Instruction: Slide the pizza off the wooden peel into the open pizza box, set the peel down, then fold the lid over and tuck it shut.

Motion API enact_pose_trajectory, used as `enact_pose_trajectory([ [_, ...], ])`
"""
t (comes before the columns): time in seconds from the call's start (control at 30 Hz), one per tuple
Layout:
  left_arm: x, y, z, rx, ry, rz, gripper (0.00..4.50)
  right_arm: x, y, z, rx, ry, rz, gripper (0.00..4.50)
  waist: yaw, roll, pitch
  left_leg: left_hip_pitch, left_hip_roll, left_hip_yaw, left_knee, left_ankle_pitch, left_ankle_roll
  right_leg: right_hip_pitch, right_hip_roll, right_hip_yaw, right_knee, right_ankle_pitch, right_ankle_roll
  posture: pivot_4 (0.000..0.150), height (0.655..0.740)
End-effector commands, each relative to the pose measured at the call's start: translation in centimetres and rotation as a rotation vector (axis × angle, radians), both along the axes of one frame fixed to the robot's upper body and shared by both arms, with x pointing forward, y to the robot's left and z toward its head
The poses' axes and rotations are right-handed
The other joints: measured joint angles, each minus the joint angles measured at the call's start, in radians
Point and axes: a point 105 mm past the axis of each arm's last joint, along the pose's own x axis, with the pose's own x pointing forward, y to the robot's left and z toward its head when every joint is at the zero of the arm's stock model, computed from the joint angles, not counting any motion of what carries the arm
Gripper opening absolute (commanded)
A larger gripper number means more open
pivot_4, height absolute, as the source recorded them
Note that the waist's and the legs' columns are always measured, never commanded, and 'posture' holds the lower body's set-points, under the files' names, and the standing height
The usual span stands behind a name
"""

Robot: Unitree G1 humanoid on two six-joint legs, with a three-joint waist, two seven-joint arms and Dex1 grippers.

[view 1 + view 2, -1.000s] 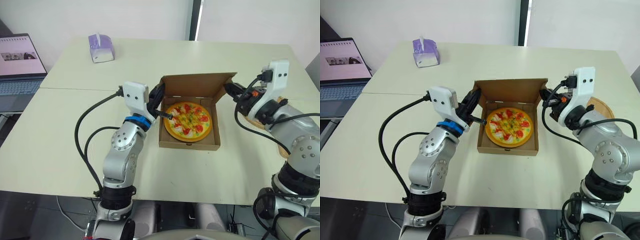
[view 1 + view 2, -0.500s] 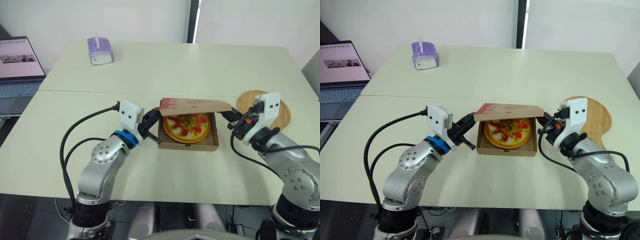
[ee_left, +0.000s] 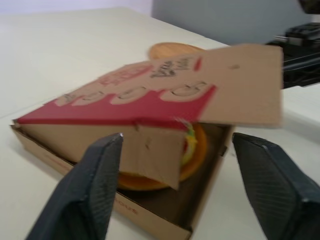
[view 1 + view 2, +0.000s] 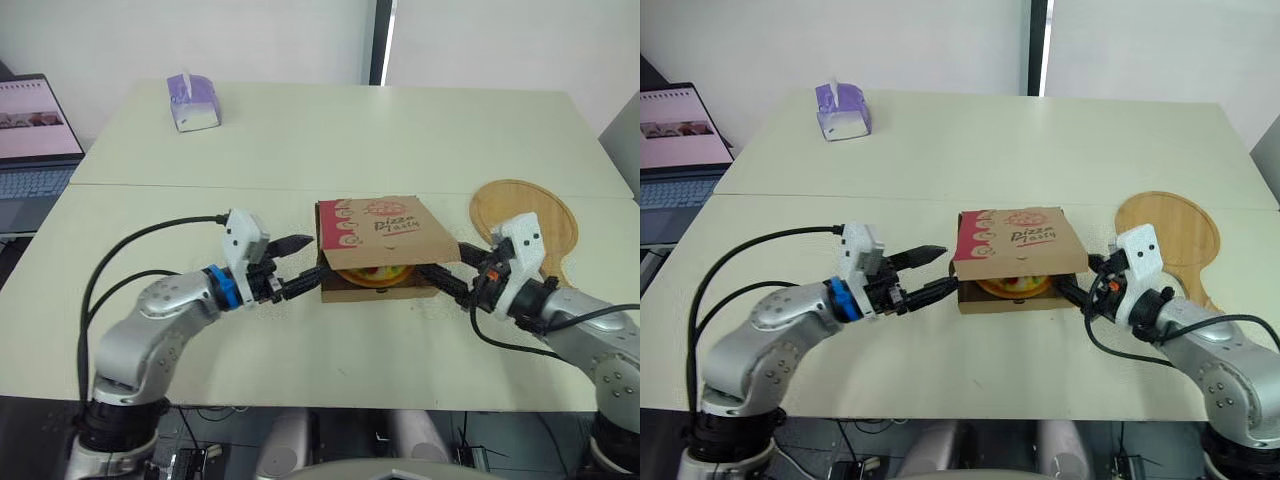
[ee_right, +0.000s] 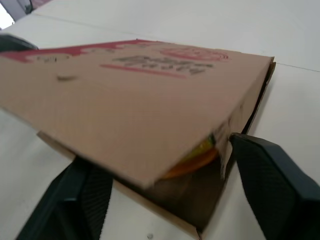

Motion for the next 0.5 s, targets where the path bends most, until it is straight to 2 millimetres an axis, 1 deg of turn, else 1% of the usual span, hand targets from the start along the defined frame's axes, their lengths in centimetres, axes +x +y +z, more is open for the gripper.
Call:
enact_pose_trajectory([
  [0.03,-1.0,0.9,0.9,0.015,0.022,-0.094,4.15,-0.7,-0.6,0.6,-0.052,-0.034,0.064,4.2,0.0,0.0,0.0,0.0,0.0,0.0,0.0,0.0,0.0,0.0,0.0,0.0,0.0,0.0,0.0,0.15,0.7251],
  [0.1,-1.2,2.1,0.8,0.054,0.053,-0.106,4.15,-1.3,-0.9,0.5,-0.092,-0.039,0.103,4.2,0.0,0.0,0.0,0.0,0.0,0.0,-0.001,0.0,0.0,0.0,0.0,0.0,-0.001,0.0,0.001,0.15,0.7251],
  [0.17,-0.6,3.6,0.8,0.094,0.053,-0.066,4.15,-1.5,-1.6,0.7,-0.108,-0.049,0.117,4.2,0.001,-0.001,0.001,0.0,0.0,0.0,-0.001,0.0,0.0,0.0,0.0,0.0,-0.001,-0.001,0.001,0.15,0.7251],
  [0.23,0.2,4.9,1.4,0.091,0.051,-0.017,4.15,-1.2,-2.5,0.9,-0.126,-0.065,0.098,4.2,0.001,-0.001,0.001,0.0,0.0,0.0,-0.001,0.0,0.0,0.0,0.0,0.0,-0.001,-0.001,0.001,0.15,0.7251],
  [0.27,0.8,5.4,2.1,0.075,0.035,0.003,4.15,-0.7,-3.2,1.2,-0.134,-0.085,0.064,4.2,0.001,-0.001,0.001,0.0,0.0,0.0,-0.001,0.0,0.0,0.0,0.0,0.0,-0.001,-0.001,0.001,0.15,0.7251],
  [0.33,1.7,6.0,3.8,0.03,0.019,0.026,4.15,0.4,-4.5,1.5,-0.144,-0.114,0.0,4.2,0.001,-0.004,0.003,0.0,0.0,0.0,0.0,0.0,0.0,0.0,0.0,0.0,-0.001,-0.001,0.001,0.15,0.7251],
  [0.4,2.4,6.2,5.0,0.01,-0.005,0.035,4.15,1.3,-5.2,1.6,-0.16,-0.137,-0.041,4.2,0.003,-0.005,0.003,0.0,0.0,0.0,0.0,0.0,0.0,0.0,0.0,0.0,-0.001,-0.001,0.001,0.15,0.7251],
  [0.5,3.6,5.8,6.7,-0.007,-0.055,0.028,4.15,2.7,-5.7,1.3,-0.174,-0.157,-0.097,4.2,0.002,-0.005,0.003,0.0,0.0,0.0,0.0,0.001,-0.003,0.0,0.0,0.0,-0.001,-0.001,0.001,0.15,0.7251],
])
